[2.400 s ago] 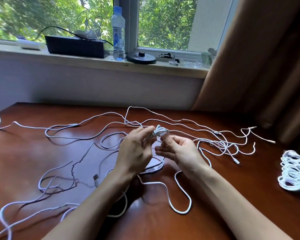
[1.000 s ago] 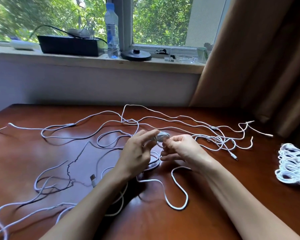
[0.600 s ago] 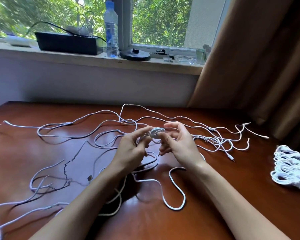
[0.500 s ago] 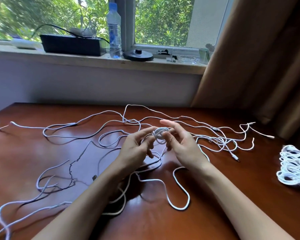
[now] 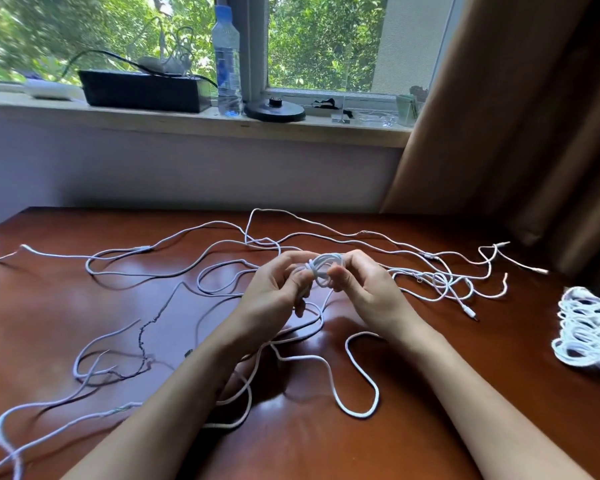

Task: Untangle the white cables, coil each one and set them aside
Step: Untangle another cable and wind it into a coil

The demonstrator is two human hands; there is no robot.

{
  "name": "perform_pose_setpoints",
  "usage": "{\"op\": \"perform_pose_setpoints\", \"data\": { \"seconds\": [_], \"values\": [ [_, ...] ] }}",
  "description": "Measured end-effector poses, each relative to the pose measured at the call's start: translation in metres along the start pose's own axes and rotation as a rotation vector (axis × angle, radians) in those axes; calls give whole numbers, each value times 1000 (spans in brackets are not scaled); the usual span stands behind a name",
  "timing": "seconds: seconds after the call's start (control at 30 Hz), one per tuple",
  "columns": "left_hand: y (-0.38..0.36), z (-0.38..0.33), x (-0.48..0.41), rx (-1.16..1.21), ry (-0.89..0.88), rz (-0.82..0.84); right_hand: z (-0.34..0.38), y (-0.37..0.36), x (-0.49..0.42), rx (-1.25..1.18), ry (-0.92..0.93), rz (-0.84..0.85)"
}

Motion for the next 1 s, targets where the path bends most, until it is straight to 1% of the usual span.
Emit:
{"op": "perform_pose_setpoints", "data": {
  "seconds": [0.3,0.4,0.6,0.7,0.83,1.0],
  "values": [
    [6,1,-4,-78,25,-127,-1,16,-1,38,21,53],
    [10,5,-6,-130,30,-157,-6,19,-2,65,13,35],
    [15,13,-9,-264,15,-215,-8,19,-5,250,128,-51],
    [15,14,-8,-331,-12,-221,-12,20,-6,300,146,-78],
    [15,18,-7,-452,-54,-215,-11,17,-5,252,107,-64],
    [10,19,-8,-422,-29,-194,-6,15,-3,107,31,-31]
  ]
}}
Point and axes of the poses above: each hand's wrist, its own x-axis away from the middle knuckle, its own y-axis out of the back of the hand, z = x × y, the point moved 1 cm from there along -x, towards the middle knuckle, and after that the axes turned 6 degrees about x, right-handed, at the moved point
